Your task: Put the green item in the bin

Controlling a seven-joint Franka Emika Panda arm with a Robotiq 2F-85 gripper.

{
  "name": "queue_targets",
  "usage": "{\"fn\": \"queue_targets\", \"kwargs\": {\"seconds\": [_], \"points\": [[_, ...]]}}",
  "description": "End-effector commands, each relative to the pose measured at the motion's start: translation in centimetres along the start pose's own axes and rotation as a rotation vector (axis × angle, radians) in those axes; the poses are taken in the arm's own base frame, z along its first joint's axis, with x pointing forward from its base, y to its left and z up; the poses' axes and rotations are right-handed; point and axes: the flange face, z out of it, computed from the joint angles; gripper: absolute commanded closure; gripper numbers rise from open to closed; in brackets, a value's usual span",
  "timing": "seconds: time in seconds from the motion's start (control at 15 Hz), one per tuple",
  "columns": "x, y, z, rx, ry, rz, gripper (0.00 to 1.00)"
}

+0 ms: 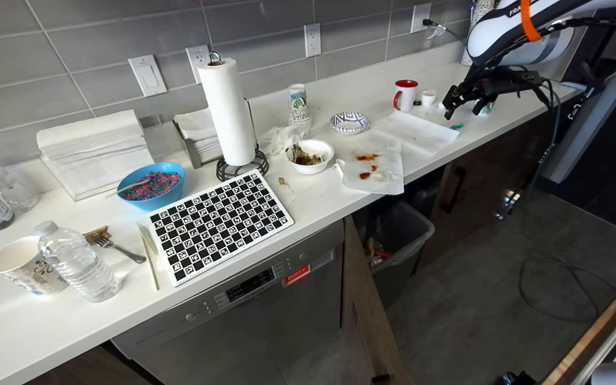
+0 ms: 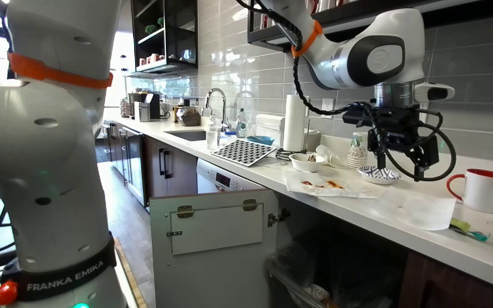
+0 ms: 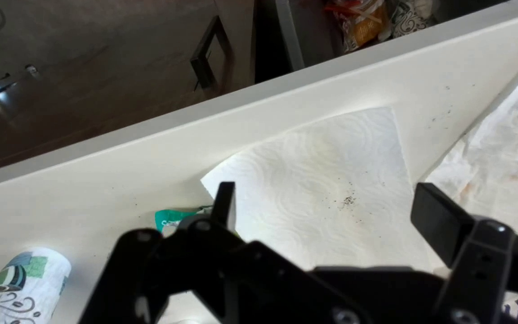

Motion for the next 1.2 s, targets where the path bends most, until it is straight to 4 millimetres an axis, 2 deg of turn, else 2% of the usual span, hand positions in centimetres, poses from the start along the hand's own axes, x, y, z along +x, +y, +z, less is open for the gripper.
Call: {"fn": "queue_targets", "kwargs": {"seconds": [0.0, 0.2, 0.6, 0.8, 0.87, 0.93, 1.0, 1.13], "points": [[0.5, 0.9, 1.0, 0.032, 0.061, -0.175, 0.0], [1.5, 2.1, 1.7, 0.099, 0.052, -0.327, 0.0], [3.0, 7.7, 4.9, 0.142, -0.078, -0.643, 0.0], [4.1, 8.4, 7.0, 0.084, -0.097, -0.729, 0.0], [4.7, 8.3, 7.6, 0.07, -0.062, -0.719, 0.0], [5.4, 8.1, 8.2, 0.067, -0.01, -0.635, 0.0], [4.0, 8.5, 6.6, 0.087, -0.05, -0.669, 0.0], [4.8, 8.2, 7.7, 0.071, -0.026, -0.656, 0.0]]}}
